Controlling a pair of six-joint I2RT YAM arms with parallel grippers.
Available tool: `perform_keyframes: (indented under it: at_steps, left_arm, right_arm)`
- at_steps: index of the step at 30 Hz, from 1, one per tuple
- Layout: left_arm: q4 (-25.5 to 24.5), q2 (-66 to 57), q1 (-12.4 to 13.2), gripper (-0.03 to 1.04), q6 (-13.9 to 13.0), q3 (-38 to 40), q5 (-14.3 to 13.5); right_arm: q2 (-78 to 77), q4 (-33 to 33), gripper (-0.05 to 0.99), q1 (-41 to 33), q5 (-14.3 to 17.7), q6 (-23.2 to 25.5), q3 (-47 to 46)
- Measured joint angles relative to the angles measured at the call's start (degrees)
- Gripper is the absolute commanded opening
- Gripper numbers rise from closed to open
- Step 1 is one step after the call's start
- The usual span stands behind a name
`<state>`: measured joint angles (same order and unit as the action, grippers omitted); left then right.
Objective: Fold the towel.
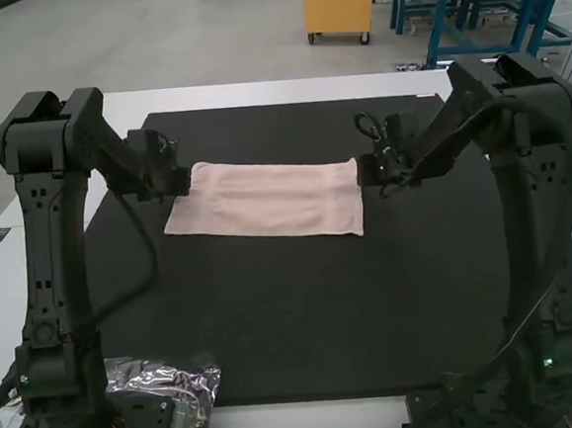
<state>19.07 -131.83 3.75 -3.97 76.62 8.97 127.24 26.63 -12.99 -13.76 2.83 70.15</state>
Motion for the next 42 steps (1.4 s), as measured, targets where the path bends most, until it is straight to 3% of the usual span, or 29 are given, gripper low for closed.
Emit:
perform_keyframes:
  at_steps: [13,19,29,42]
  left_arm:
    - [-5.1,5.9,0.2,0.02,0.6,0.5,3.4]
    - [-6.1,6.6,2.0,0.02,-0.7,-0.2,4.4]
    - [-7.0,14.4,3.0,0.02,-3.8,-6.0,5.0]
    - [-6.7,23.0,3.3,0.02,-4.6,-17.5,5.7]
  right_arm:
    - [0.0,-0.2,-0.03,0.0,-0.2,0.4,0.0]
    - [-1.1,-0.8,-0.03,0.0,-0.7,0.4,-0.7]
    - [-8.0,-0.9,-0.03,0.0,-1.6,0.6,-5.5]
    - [-15.5,-1.7,-0.03,0.0,-3.4,0.7,-14.7]
